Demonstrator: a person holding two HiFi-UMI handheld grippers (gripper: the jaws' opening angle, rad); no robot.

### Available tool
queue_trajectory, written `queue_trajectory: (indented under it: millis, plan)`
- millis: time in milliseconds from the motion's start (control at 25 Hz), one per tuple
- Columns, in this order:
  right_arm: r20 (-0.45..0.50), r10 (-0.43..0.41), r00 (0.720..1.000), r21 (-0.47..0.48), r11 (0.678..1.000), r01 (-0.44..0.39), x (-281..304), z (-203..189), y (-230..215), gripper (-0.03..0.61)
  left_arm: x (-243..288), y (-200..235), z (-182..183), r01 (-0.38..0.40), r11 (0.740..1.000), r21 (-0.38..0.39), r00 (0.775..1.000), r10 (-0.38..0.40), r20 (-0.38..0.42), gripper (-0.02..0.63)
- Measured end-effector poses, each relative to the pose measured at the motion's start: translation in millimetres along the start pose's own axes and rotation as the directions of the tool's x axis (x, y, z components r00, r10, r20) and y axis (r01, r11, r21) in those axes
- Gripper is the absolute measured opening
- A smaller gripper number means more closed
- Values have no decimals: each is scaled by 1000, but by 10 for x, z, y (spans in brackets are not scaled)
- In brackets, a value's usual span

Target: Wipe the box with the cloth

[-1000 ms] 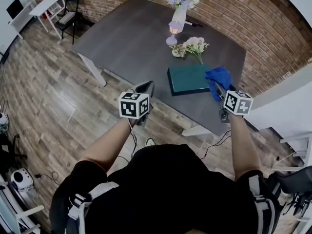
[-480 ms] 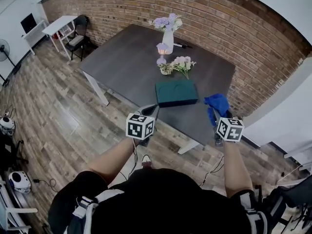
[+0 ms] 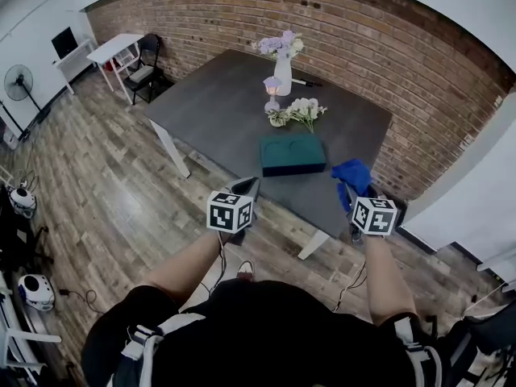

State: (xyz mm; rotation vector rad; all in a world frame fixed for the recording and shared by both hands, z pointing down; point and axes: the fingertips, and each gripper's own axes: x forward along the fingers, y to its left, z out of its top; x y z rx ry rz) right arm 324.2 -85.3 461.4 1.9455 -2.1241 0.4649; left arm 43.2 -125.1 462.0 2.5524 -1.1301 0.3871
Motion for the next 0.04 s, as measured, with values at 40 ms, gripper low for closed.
queue_trajectory:
  millis: [40]
  plan:
    - [0, 5, 1000, 3, 1000, -5, -5, -7, 18, 177, -26, 1, -4, -6, 1000, 5, 1000, 6, -4, 8]
